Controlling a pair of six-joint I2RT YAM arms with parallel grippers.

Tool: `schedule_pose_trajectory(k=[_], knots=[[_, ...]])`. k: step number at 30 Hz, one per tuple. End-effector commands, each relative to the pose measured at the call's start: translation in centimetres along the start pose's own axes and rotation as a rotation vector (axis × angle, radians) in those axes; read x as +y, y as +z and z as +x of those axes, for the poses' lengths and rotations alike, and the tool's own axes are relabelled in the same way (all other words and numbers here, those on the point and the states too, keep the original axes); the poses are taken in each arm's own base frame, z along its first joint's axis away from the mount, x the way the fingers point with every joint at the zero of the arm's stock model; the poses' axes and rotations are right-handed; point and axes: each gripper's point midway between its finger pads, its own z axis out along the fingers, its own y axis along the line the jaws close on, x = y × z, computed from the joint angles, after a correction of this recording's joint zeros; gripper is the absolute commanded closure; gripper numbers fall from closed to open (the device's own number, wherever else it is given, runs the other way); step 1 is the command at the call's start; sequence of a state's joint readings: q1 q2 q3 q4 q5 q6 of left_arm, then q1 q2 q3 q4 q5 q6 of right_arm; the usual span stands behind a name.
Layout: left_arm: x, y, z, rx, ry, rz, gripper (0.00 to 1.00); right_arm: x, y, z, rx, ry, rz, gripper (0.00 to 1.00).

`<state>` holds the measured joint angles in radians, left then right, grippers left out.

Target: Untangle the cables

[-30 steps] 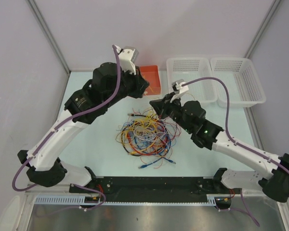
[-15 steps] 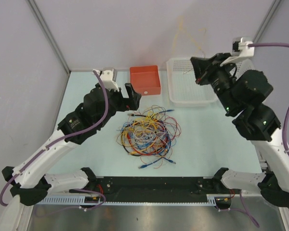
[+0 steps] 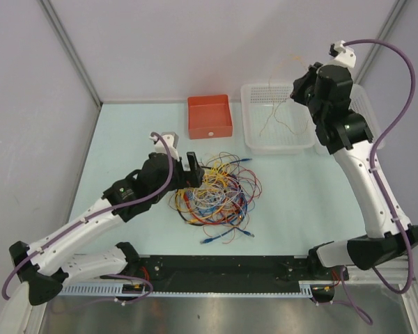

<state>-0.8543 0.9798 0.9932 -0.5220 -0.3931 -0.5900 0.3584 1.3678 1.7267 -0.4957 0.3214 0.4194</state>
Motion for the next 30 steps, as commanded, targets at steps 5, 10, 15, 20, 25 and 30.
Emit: schedule_pose_trajectory(k=[5, 10, 15, 20, 25, 30], knots=[[0.2, 0.2, 3.0, 0.06, -0.079, 0.033, 0.01, -5.8, 5.8, -4.5, -0.162, 0.249, 0.159, 1.0], [0.9, 0.7, 5.0, 0.1, -0.08, 0.022, 0.0, -11.2, 9.0, -7.5, -0.246, 0.268, 0.304, 1.0], [1.1, 1.7, 6.9, 0.151, -0.087, 0.01, 0.0, -16.2, 13.9, -5.0, -0.176, 0.207, 0.454, 1.0], [1.6, 2.6, 8.4, 0.199, -0.067, -0.025, 0.0, -23.2, 16.3, -3.2, -0.133, 0.28, 0.574, 1.0], [1.7, 3.5, 9.2, 0.231, -0.053, -0.048, 0.01, -27.5, 18.5, -0.4, -0.047, 0.307, 0.651, 0.56], [1.1, 4.4, 9.9, 0.28, -0.044, -0.057, 0.0, -29.1, 18.0, 0.2, 0.0, 0.326, 0.688, 0.11]])
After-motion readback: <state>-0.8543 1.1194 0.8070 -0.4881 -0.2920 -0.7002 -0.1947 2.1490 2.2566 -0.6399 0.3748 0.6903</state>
